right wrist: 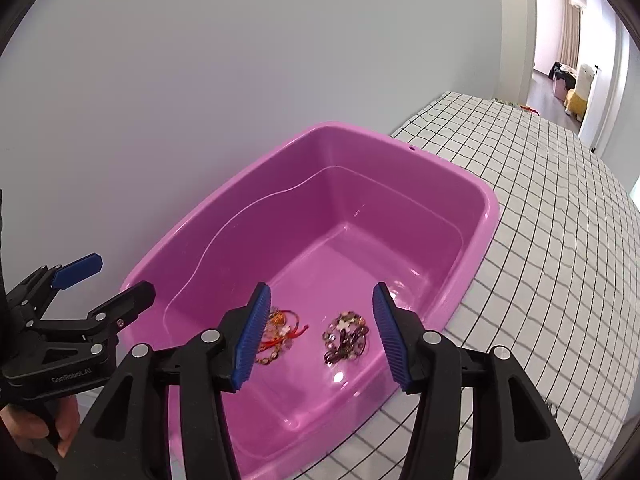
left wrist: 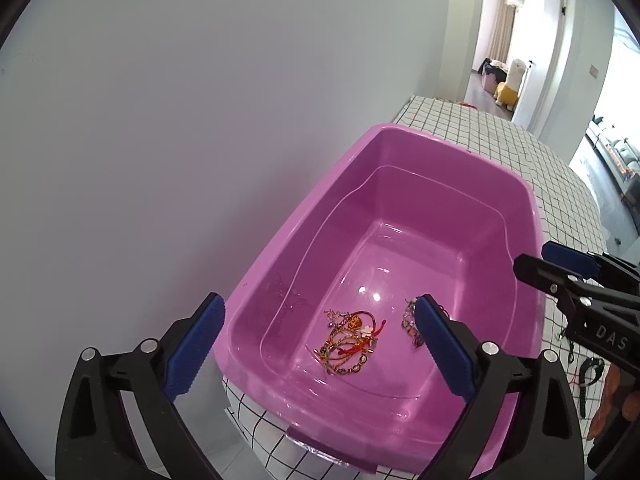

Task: Organize jewelry
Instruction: 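Move both open tools back toward the watch and cords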

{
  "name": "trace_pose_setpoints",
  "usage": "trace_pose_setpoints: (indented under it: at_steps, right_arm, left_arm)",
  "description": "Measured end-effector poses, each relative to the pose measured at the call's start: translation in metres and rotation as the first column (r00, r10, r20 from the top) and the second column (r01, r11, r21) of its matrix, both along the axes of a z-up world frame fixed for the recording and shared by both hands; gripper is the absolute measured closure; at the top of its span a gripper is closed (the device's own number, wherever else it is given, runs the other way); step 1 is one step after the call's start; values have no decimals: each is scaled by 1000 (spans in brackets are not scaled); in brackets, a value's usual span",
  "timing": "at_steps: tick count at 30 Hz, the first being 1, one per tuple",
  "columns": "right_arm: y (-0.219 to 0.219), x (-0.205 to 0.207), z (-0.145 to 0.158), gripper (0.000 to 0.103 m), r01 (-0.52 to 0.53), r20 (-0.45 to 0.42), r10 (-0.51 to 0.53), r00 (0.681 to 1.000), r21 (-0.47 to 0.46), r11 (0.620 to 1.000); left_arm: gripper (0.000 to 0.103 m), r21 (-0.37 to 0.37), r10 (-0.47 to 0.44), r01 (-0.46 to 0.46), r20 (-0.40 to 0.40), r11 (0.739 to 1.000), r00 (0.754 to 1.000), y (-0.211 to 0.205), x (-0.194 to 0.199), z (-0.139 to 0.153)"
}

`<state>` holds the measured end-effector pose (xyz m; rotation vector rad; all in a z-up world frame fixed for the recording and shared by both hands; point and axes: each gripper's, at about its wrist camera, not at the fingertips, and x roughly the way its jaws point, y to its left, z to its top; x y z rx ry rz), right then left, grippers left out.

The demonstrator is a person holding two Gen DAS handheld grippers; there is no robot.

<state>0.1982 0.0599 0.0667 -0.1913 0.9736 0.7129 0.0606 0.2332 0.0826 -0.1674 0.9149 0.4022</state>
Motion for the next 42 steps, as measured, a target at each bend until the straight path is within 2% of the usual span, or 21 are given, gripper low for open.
trace_pose_setpoints:
  at_steps: [9, 17, 21, 25, 34, 37, 39, 42]
  right_arm:
    - [-45, -34, 13, 46, 95, 21, -97, 995, 62, 994]
    - [-101, -75, 15, 41, 233, 54, -239, 969, 104, 967]
    - [-131, -99, 5, 40, 325, 53, -333, 942, 118, 938]
    - [-163, -122, -5, 39, 415, 48, -424, 905, 128, 901]
    - [-238, -177, -25, 39, 583, 47, -588, 807, 92, 807]
    - [-264, -188, -27, 39, 630, 40, -634, 772, 89, 772]
    - [-284, -194, -27, 39, 658, 43, -663, 747, 91, 747]
    - [-307, -198, -25, 39, 680, 52, -685, 726, 89, 728]
  left_arm:
    - [7, 13, -50, 49, 45, 999, 998, -22, -17, 11]
    - [6, 15, -169, 168, 92, 986, 981, -53, -30, 11]
    - [6, 39, -276, 274, 123, 961, 953, -83, -35, 9]
    - [6, 44, -390, 388, 157, 921, 907, -117, -43, 9]
    - [6, -18, -558, 568, 166, 823, 813, -187, -50, -6]
    - [6, -24, -589, 599, 156, 800, 793, -209, -48, -12]
    - [6, -32, -599, 610, 150, 792, 786, -220, -47, -16]
    - [6, -43, -607, 618, 141, 785, 782, -242, -46, -22]
